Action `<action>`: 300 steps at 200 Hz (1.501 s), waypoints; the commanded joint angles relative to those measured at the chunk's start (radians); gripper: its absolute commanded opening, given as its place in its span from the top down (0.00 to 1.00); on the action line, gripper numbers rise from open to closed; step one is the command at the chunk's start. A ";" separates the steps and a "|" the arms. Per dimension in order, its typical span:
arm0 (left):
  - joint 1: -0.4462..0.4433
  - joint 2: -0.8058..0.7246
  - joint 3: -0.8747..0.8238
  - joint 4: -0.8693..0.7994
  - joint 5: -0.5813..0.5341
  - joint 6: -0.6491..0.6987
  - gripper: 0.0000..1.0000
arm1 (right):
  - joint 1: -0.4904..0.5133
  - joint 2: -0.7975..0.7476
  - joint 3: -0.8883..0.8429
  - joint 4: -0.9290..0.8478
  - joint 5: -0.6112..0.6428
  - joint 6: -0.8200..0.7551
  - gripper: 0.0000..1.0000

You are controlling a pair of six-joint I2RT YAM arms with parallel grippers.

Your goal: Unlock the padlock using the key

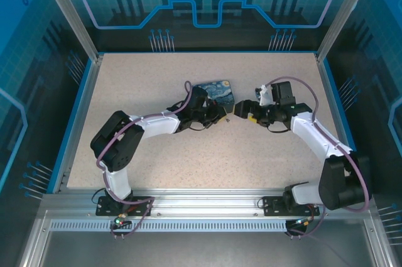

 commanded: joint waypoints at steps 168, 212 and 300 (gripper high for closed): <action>-0.006 -0.012 -0.115 0.560 -0.012 0.015 1.00 | -0.063 0.137 -0.107 0.514 -0.316 0.179 0.54; -0.012 -0.003 -0.112 0.569 -0.011 0.010 1.00 | -0.063 0.155 -0.097 0.520 -0.329 0.177 0.57; -0.024 0.007 -0.112 0.578 -0.007 0.006 1.00 | -0.090 0.117 -0.097 0.566 -0.327 0.234 0.53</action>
